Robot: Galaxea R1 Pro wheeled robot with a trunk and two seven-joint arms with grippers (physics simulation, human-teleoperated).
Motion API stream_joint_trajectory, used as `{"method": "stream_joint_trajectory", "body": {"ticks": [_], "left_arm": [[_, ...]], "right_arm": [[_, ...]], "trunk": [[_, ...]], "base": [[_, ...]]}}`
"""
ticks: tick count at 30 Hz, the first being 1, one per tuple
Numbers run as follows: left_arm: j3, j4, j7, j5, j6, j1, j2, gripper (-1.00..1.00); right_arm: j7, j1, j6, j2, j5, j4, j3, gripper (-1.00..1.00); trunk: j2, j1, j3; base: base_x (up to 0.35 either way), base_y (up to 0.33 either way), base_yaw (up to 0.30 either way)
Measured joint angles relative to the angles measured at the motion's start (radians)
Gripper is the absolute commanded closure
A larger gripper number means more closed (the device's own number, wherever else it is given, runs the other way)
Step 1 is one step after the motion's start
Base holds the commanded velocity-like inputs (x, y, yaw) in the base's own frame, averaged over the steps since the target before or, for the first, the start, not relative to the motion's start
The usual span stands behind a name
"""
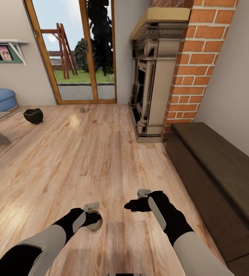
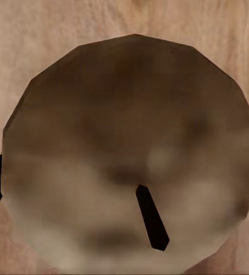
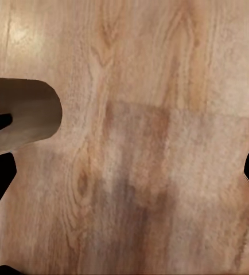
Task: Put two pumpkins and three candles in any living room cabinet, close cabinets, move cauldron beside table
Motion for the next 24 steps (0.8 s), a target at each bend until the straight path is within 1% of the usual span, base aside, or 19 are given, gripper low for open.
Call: {"method": "stream_joint_trajectory", "body": {"ticks": [3,10,19,21,24], "left_arm": [[0.000,-0.030,-0.003,-0.001,0.006,0.000,0.007,1.00],[-0.001,-0.064,-0.007,-0.001,0.015,0.000,0.022,1.00],[0.000,-0.056,-0.002,0.007,0.014,0.000,0.022,1.00],[0.003,-0.056,-0.002,0.007,0.014,0.000,0.021,1.00],[0.020,-0.056,-0.002,0.007,0.013,0.000,0.021,1.00]], "right_arm": [[0.000,0.000,-0.001,0.000,0.000,0.000,-0.001,-1.00],[0.000,0.000,-0.003,-0.001,-0.001,0.000,-0.001,-1.00],[0.000,0.000,-0.003,-0.001,-0.001,0.000,0.001,-1.00],[0.000,0.000,-0.004,-0.002,0.000,0.000,0.001,-1.00],[0.000,0.000,-0.004,-0.001,0.000,0.000,0.001,-1.00]], "trunk": [[0.001,-0.001,0.016],[0.002,-0.004,0.055],[0.004,-0.009,0.104],[0.005,-0.009,0.114],[0.006,-0.011,0.131]], "base": [[0.000,0.000,0.000],[0.000,0.000,0.000],[0.000,0.000,0.000],[0.000,0.000,0.000],[0.000,0.000,0.000]]}}
